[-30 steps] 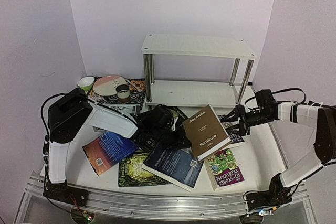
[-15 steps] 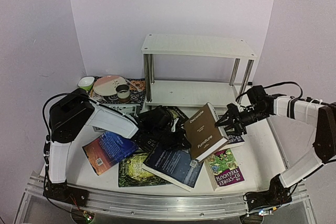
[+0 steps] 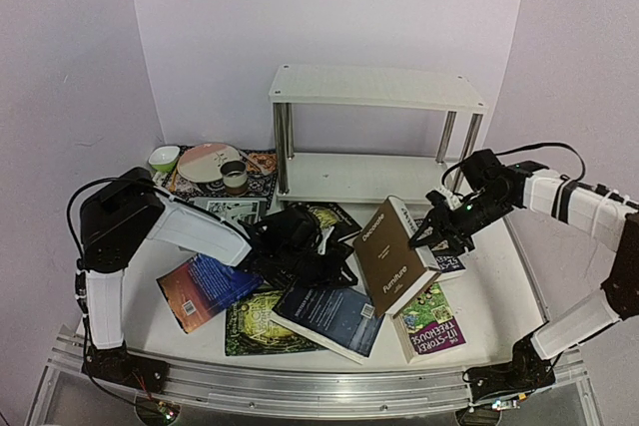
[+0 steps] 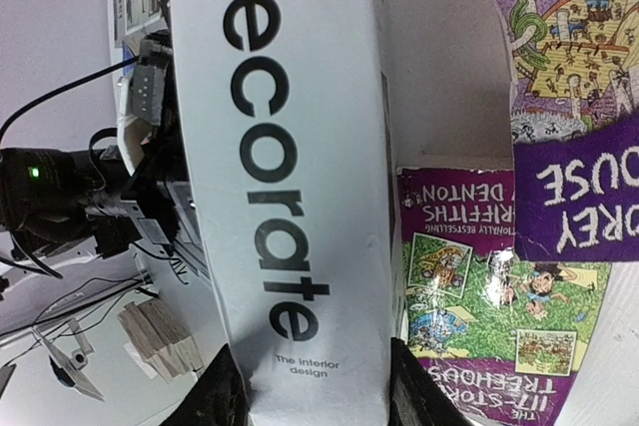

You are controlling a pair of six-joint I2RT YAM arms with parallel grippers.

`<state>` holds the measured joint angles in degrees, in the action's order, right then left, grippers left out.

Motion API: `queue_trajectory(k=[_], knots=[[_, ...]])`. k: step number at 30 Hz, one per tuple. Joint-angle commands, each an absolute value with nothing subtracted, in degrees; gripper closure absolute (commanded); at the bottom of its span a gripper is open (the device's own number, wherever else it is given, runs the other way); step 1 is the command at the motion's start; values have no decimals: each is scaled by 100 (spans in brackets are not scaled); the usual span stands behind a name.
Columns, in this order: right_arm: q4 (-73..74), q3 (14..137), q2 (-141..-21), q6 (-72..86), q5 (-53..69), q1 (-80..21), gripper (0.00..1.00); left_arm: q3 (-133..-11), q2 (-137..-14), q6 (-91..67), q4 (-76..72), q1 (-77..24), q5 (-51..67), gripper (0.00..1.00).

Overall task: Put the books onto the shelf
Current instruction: Pick up the book from the book pile, then pass from the right arm to the left

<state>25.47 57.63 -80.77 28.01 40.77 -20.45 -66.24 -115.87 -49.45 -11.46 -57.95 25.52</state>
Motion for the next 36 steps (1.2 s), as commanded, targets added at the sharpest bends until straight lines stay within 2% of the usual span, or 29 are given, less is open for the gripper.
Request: queue_trajectory(k=[1,4,8,12,19,28,36], knots=[[3170,6074,-7106,2410,3568,-2096,72,-6310,-10359,-4282,-1345,-5792,2534,69],[3217,6209,-6610,2312,3541,-2103,73,-5994,-9768,-4199,-1353,-5796,2436,59],[3066,6273,-5992,2388,3306,-2097,77,-5795,-9082,-4147,-1389,-5773,2483,30],[2410,6175,-5500,2784,3524,-2100,77,-5741,-8583,-4221,-1760,-5717,2728,2],[1354,6431,-5109,3877,4320,-2100,77,-5640,-8315,-5198,-3037,-5219,3616,0],[-604,6513,-5065,5695,4947,-2108,77,-6075,-8451,-5508,-3325,-5147,3788,0],[-1818,6408,-5177,6635,5060,-2113,78,-6754,-8738,-5859,-3667,-5052,4075,0]])
